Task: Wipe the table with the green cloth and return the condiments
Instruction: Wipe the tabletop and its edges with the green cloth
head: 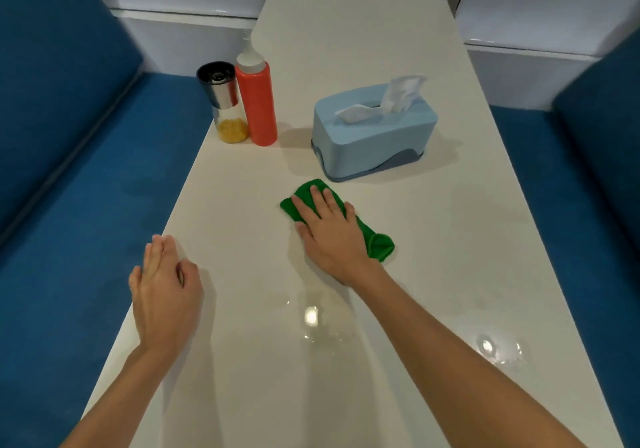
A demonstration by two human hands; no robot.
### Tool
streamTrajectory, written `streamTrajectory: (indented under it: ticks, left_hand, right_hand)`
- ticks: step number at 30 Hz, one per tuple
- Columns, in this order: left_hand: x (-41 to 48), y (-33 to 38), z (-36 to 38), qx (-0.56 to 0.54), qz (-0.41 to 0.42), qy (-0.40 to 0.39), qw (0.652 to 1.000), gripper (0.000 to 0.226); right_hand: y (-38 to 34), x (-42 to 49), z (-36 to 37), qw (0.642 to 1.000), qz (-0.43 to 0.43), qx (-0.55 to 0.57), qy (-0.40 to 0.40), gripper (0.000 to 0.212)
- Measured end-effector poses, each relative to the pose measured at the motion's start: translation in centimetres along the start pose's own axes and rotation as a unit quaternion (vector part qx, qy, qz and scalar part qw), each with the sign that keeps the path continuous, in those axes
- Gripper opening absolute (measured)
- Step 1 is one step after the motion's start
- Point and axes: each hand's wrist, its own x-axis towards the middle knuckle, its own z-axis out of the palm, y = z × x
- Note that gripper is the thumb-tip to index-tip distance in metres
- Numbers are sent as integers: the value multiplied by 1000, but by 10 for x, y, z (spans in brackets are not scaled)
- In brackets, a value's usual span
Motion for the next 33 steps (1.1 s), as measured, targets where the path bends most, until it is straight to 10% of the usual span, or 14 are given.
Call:
streamTrajectory:
  ticks: [7, 16, 26, 33]
  left_hand:
    - [-29, 144, 1, -138, 57, -57, 987, 41]
    - [-26, 246, 113, 95, -36, -99, 990, 74]
    - [-55, 227, 108, 33, 390, -217, 894, 55]
    - [-37, 283, 146, 134, 265, -128, 946, 60]
  right_hand:
    - [31, -43, -65, 921, 67, 376, 78, 46]
    - [175, -116, -106, 913, 179, 309, 198, 36]
    - [267, -135, -115, 869, 306, 291, 256, 37]
    - [251, -143, -73, 858, 376, 317, 150, 53]
